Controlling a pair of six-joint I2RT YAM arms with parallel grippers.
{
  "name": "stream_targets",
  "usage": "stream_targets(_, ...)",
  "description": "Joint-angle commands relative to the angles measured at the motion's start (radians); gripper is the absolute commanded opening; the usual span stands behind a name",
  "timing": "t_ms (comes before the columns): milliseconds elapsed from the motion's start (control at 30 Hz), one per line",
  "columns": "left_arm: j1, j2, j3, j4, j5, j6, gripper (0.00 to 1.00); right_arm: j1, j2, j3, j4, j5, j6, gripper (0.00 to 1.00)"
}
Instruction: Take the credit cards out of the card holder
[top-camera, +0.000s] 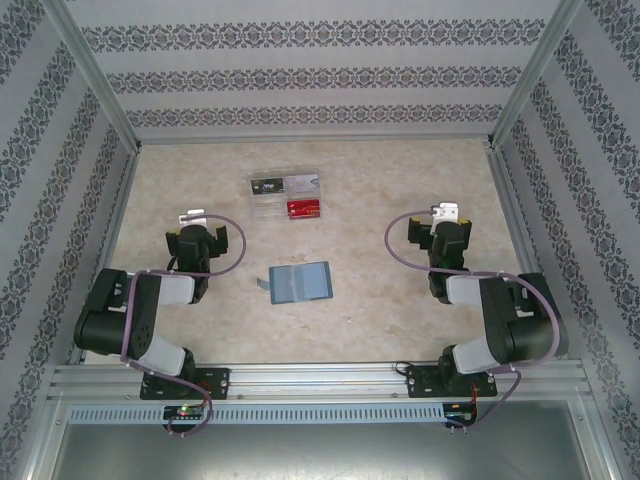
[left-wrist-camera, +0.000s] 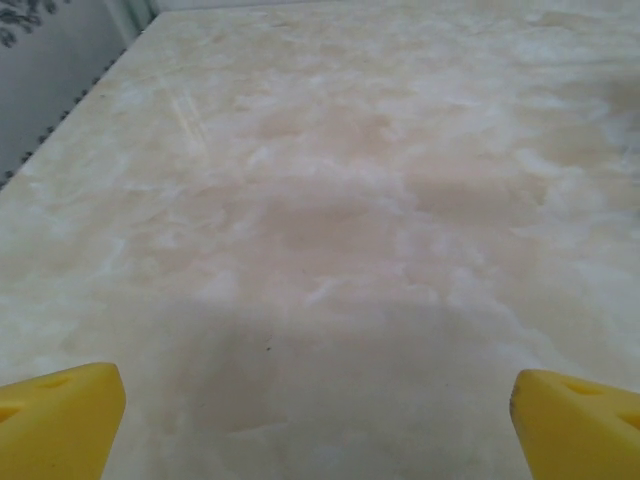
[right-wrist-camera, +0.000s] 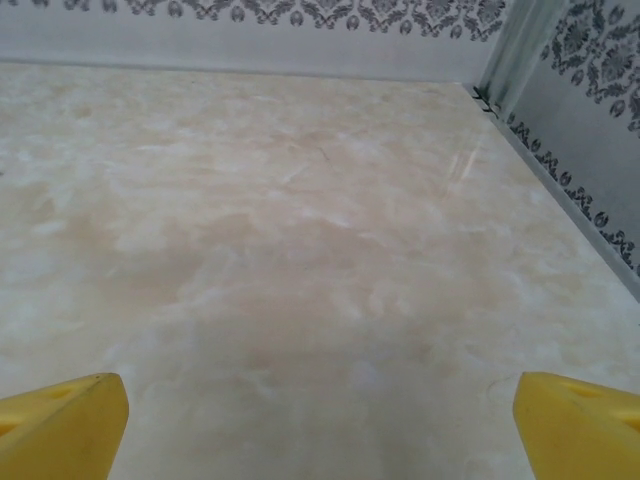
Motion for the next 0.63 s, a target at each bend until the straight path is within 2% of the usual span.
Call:
stream_targets(0,0.026,0.037,-0.007,0.139,0.085,0.02,0.99,-0.011,0.007,0.003,0.045,-0.07,0.023,0.98)
stream_targets(100,0.029,0.031,-0.004,0.121,0.09,0.016,0.99,-0.011,0.032,-0.012,0.12,-0.066,0.023,0.98)
stream_targets(167,0.029,0.037,-0.007,0.136,0.088,0.017,0.99,-0.009,0.006,0.001,0.052,-0.051,0.027,0.98)
stream_targets(600,0.031,0.034,-0.005,0.125,0.093,0.018,0.99,-0.016,0.014,0.003,0.063,-0.062,0.031,0.98)
